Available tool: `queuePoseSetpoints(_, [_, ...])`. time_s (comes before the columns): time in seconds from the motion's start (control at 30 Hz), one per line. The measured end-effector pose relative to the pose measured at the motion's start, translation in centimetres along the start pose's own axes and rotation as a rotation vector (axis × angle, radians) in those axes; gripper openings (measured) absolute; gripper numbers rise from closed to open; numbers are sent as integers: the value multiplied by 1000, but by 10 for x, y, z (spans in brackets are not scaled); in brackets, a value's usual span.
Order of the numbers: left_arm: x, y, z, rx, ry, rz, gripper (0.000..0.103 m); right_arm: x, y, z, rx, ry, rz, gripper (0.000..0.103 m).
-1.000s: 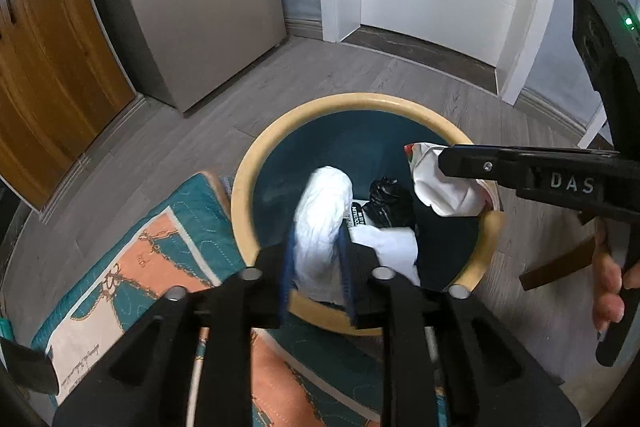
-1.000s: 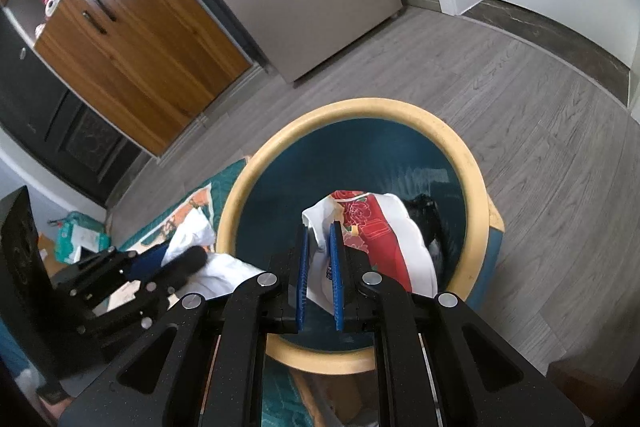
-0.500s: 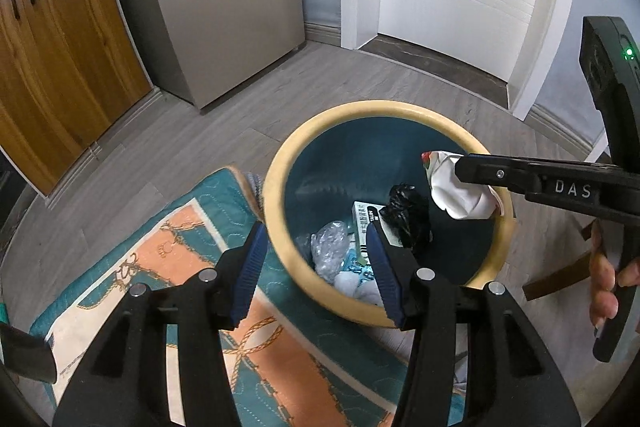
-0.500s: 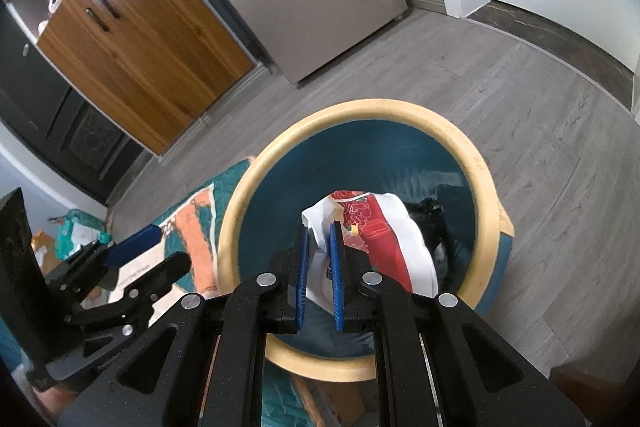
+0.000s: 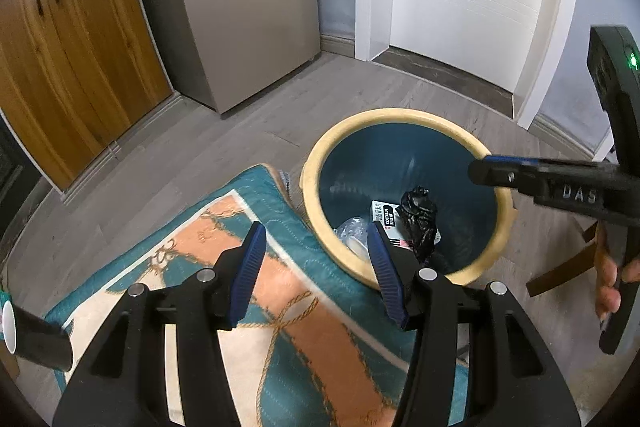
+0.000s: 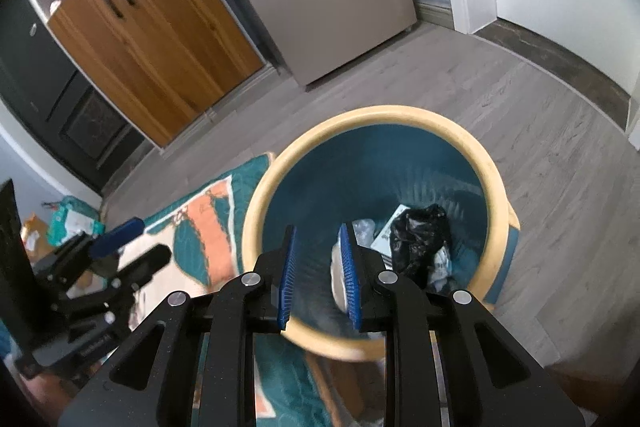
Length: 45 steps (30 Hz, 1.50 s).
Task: Collect trash
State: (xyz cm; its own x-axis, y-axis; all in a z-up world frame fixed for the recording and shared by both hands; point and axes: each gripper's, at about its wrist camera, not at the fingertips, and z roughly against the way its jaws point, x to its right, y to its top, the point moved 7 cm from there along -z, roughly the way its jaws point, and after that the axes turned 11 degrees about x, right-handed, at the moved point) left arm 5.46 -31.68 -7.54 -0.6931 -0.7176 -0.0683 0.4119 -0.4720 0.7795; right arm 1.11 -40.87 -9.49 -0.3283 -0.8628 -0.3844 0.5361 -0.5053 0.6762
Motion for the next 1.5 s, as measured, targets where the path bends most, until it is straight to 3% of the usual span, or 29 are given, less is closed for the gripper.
queuePoseSetpoints(0.1, [-6,-2,18,18,-2,2,53,-8,-7,12,13,-20,-3,24])
queuePoseSetpoints(0.27, [-16,-11,46,48,-5,35,70,-19,-25,32,36,-112,38,34])
queuePoseSetpoints(0.53, [-31,-27,79,90,4,57,93,-30,-49,58,85,-232,141,73])
queuePoseSetpoints(0.73, [-31,-32,87,115,-1,61,97,-29,-58,74,118,-283,160,94])
queuePoseSetpoints(0.97, [-27,-40,79,102,64,8,97,-20,-59,74,131,-343,175,97])
queuePoseSetpoints(1.13, [-29,-43,74,99,85,30,97,-14,-58,72,133,-359,167,98])
queuePoseSetpoints(1.23, [-27,-43,71,101,45,49,97,-13,-57,71,136,-358,167,98])
queuePoseSetpoints(1.5, [-23,-44,65,93,51,41,97,-14,-56,70,137,-359,168,98])
